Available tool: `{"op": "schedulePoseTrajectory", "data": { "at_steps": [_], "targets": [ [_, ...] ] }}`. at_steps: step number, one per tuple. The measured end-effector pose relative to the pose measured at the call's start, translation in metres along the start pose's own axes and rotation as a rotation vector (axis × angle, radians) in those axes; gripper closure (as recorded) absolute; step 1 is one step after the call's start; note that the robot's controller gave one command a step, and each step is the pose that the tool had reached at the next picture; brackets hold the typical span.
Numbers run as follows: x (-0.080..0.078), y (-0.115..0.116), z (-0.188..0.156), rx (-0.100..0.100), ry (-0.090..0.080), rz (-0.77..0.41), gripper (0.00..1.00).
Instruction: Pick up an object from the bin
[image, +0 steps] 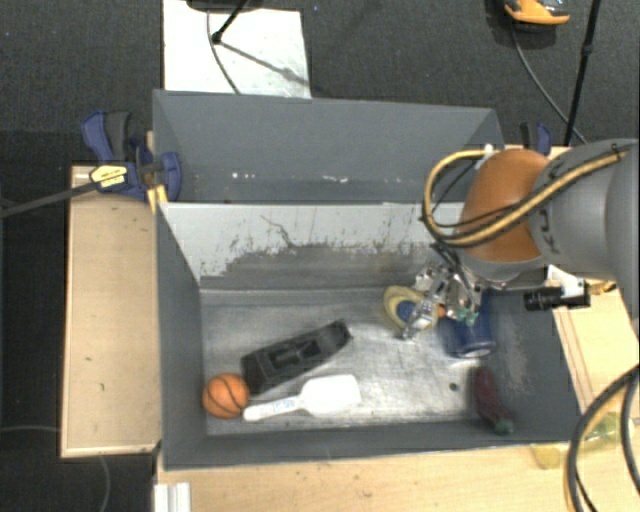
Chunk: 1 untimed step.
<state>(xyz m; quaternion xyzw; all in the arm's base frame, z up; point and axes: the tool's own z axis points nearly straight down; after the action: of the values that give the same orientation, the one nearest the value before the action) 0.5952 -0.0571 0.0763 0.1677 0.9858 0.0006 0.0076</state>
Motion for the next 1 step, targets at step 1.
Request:
{"op": "schedulePoseTrajectory", "data": {
  "at_steps": [1],
  "targets": [
    [0.0001, 0.0000, 0.0001, 0.000, 0.000, -0.001, 1.00]
  ]
}}
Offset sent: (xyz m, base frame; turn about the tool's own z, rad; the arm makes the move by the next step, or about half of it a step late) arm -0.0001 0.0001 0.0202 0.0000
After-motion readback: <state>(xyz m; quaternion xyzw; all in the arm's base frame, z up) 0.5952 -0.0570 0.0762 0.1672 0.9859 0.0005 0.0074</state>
